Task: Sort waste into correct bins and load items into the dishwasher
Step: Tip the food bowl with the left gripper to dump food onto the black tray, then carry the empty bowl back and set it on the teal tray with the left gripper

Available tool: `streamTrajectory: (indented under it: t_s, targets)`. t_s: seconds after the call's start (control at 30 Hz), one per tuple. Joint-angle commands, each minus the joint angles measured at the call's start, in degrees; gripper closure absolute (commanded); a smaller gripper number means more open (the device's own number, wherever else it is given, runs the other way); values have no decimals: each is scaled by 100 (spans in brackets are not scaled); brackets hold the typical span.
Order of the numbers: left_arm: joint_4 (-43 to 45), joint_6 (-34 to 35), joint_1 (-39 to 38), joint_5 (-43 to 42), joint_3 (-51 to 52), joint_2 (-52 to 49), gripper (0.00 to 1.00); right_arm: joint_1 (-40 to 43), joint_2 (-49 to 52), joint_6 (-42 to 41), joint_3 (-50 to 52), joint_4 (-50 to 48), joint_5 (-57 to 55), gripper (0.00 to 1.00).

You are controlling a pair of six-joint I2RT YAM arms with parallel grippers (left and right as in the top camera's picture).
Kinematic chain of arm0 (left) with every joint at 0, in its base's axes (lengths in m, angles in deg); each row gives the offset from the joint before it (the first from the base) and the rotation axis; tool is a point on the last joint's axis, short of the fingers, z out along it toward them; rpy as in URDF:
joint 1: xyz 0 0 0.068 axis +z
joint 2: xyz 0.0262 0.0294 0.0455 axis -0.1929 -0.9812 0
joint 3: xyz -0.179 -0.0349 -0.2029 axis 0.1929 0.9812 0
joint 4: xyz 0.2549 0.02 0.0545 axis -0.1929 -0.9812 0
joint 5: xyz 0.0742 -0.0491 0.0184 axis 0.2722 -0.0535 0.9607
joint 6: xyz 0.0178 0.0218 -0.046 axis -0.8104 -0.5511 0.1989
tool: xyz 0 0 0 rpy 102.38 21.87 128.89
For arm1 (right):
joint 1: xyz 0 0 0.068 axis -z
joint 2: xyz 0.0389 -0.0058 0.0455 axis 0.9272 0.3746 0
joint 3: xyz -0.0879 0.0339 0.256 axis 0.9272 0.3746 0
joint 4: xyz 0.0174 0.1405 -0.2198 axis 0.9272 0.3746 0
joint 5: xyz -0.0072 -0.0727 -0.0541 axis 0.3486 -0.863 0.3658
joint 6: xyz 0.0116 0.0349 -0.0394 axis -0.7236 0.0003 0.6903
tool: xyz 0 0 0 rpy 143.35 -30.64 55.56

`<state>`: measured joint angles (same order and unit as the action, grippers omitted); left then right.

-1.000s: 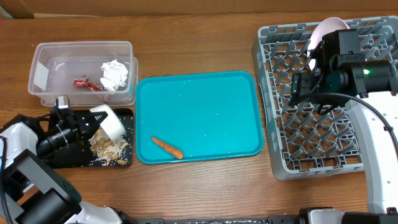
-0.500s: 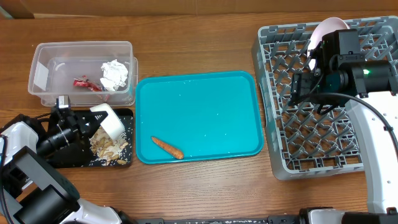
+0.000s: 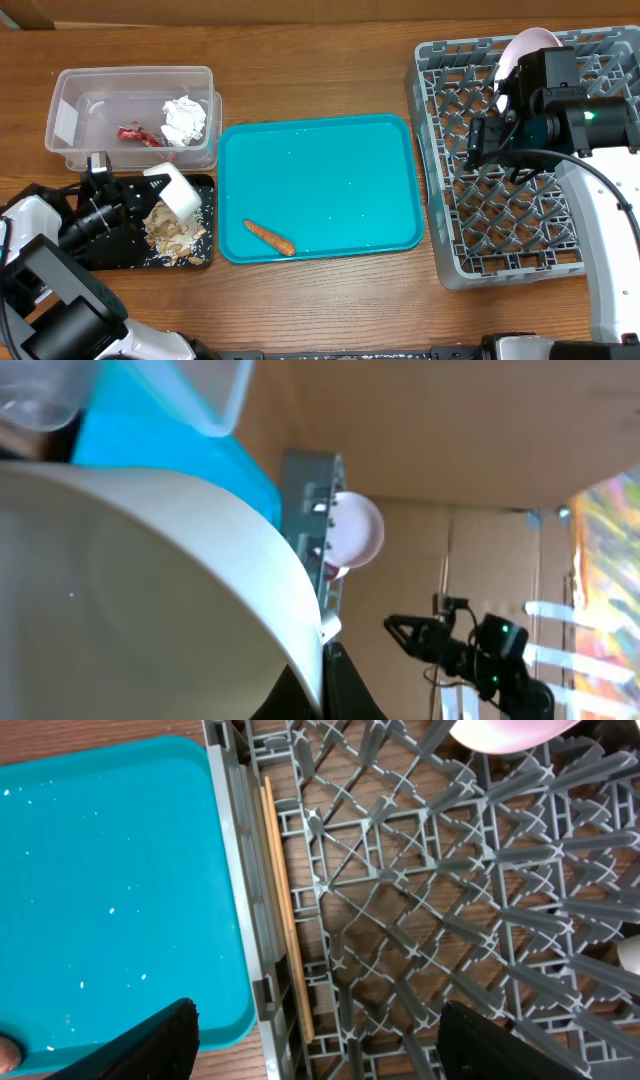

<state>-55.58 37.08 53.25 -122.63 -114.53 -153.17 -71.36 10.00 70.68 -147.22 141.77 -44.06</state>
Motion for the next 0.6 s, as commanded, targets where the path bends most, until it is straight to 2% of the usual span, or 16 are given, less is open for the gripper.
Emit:
streamTrajectory:
  t_s: [0.0, 0.03, 0.07, 0.1, 0.2, 0.33, 0.43, 0.57]
  targets:
    - [275, 439, 35, 201, 2, -90, 96, 22, -26, -7, -11, -28, -59, 21]
    - [227, 328, 33, 149, 2, -85, 96, 22, -26, -4, -11, -26, -59, 21]
    - [-61, -507, 24, -142, 2, -35, 96, 22, -26, -4, -11, -24, -59, 21]
    - [-251, -914, 17, -223, 2, -26, 96, 22, -28, -4, -11, -24, -59, 21]
    - [-533, -1106, -24, -144, -13, -2, 96, 22, -26, -4, -11, -26, -59, 21]
    - [-1296, -2083, -284, -125, -160, 87, 96, 22, -26, -7, -11, -26, -57, 21]
    - [-1447, -2153, -730, -90, -382, 181, 96, 22, -26, -7, -11, -17, -57, 21]
    - [-1440, -2133, -1895, -83, -887, 249, 96, 22, -26, -7, -11, -11, -59, 21]
